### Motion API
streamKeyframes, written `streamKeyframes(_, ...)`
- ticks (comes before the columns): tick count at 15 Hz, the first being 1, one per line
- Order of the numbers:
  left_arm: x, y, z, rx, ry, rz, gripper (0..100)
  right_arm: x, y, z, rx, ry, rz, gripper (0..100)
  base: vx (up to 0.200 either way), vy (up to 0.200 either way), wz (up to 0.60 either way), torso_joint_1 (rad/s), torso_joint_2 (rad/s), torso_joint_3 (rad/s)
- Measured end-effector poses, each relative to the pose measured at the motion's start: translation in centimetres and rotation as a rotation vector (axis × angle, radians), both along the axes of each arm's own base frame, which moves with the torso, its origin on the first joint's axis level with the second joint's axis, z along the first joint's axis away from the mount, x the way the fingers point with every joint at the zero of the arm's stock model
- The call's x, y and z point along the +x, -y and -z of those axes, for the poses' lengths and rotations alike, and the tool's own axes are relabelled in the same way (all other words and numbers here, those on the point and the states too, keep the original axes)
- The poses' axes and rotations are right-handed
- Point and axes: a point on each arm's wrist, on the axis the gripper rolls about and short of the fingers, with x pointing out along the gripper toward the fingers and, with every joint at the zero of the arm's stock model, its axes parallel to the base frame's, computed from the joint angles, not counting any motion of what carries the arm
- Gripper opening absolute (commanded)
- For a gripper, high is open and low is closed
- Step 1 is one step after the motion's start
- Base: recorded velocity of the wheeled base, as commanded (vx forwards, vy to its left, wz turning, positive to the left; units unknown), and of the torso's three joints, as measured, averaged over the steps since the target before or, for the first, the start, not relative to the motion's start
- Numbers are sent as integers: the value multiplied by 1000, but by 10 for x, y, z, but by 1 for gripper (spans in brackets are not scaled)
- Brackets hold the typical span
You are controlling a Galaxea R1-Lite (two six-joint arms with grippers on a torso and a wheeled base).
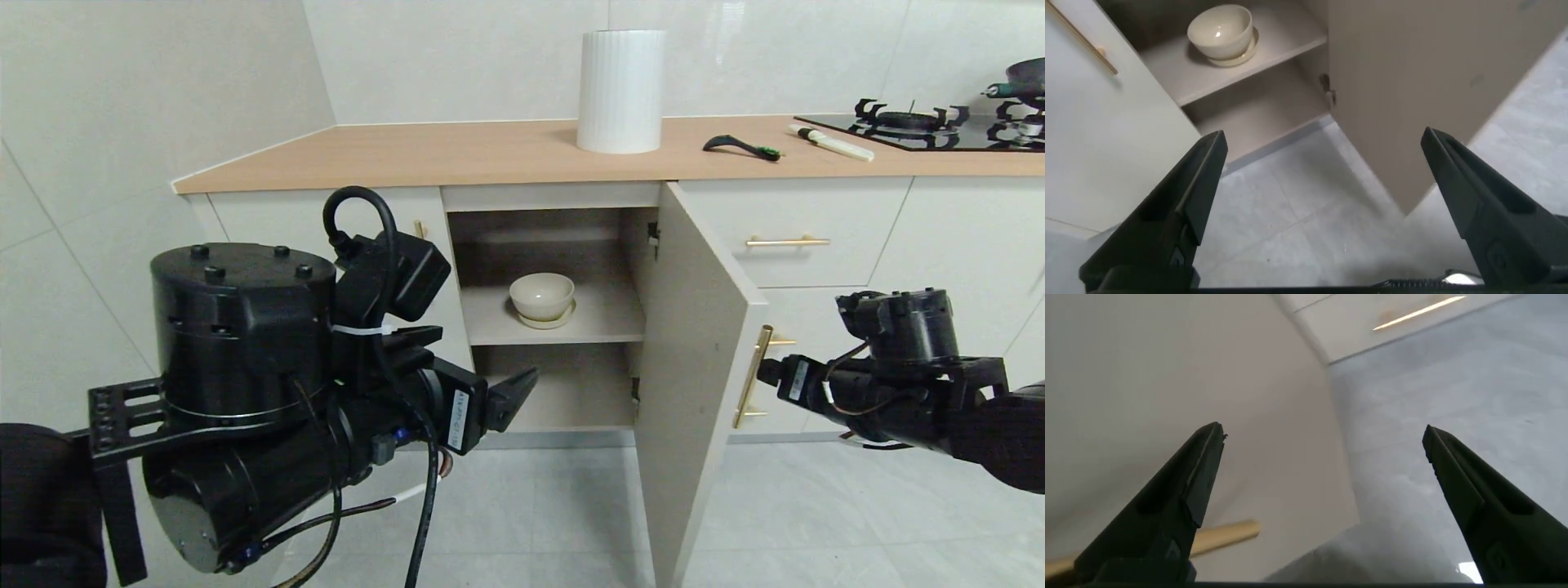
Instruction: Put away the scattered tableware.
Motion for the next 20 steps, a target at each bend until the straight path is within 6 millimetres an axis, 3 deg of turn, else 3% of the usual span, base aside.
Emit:
streamKeyframes(3, -1, -1, -2, -5, 7, -1, 100, 7, -34, -4, 11, 26, -120, 100, 0, 0, 0, 0, 0, 0)
streamKeyframes(9, -3, -5, -5, 37, 45, -55, 100, 42, -92, 0, 22, 78, -233, 100, 0, 0, 0, 0, 0, 0)
streamKeyframes(15, -8, -8, -13, 24, 73, -56, 100, 69, -117, 12, 30, 99, -253, 100, 0, 0, 0, 0, 0, 0)
streamKeyframes(20, -14, -14, -21, 20, 102, -59, 100, 76, -125, 17, 31, 101, -260, 100, 200, 0, 0, 2, 3, -1)
